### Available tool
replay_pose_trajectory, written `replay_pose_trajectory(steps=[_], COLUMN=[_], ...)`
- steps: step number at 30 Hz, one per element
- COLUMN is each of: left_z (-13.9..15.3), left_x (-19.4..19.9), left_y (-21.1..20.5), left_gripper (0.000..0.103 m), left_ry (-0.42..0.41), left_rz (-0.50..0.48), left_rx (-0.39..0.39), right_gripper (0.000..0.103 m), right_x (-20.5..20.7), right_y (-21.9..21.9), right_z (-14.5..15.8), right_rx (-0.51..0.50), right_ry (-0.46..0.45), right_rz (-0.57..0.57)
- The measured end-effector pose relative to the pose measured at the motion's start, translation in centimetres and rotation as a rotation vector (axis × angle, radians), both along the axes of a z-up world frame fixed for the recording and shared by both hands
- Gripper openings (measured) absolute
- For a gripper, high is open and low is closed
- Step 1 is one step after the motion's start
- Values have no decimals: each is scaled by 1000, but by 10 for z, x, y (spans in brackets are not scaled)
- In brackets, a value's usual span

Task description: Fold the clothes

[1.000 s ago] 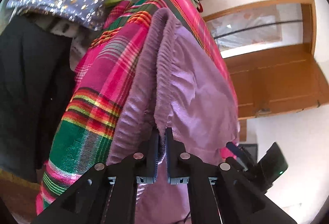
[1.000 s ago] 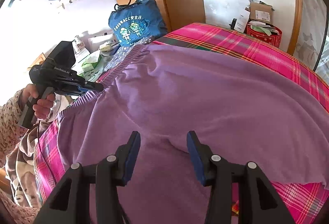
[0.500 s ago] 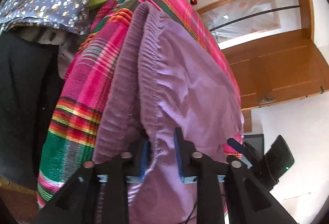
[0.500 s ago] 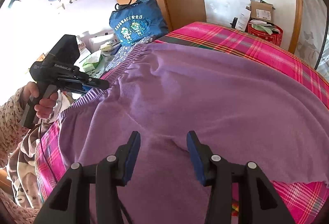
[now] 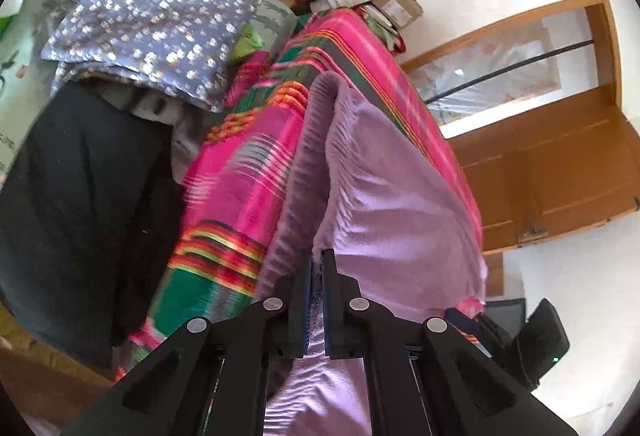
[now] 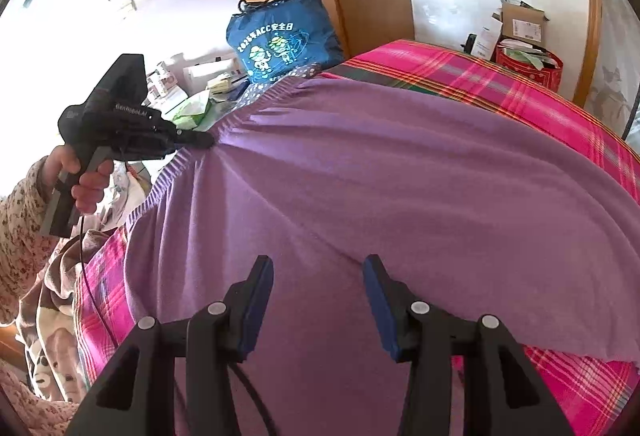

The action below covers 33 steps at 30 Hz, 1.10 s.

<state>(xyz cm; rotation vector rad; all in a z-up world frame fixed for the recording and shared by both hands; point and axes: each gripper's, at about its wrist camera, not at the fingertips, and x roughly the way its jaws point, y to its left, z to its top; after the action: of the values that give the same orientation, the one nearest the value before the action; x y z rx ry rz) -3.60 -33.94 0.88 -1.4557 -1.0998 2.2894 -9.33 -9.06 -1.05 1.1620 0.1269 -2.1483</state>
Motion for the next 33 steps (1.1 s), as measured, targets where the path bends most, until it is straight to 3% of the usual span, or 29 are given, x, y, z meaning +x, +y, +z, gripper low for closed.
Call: replay_pose_trajectory(steps=[4,10,18,25,28,33], left_z=[-13,-10,-5,-2,2,16], left_x=[1,1,2,3,7,26], left_y=[-1,6,14,13,15,18], left_gripper=[4,5,7,8,14,22], left_ry=[-21,-7,-10,-27,-40,-31], left_rz=[21,24,33,48,53,51], left_rx=[0,-48,-114,-145,-178,-208], right_gripper=[49,49,49,49,49,49], right_x=[-1,2,12,72,110,151], right_y=[-4,-2,42,118,147,165], right_z=[-7,-8,29,103,135,132], right_rx=[-2,0,-18,55,127,219], right_ry=[-19,-23,66,219,276,253], right_rz=[8,1,-114,-280,-321,-357])
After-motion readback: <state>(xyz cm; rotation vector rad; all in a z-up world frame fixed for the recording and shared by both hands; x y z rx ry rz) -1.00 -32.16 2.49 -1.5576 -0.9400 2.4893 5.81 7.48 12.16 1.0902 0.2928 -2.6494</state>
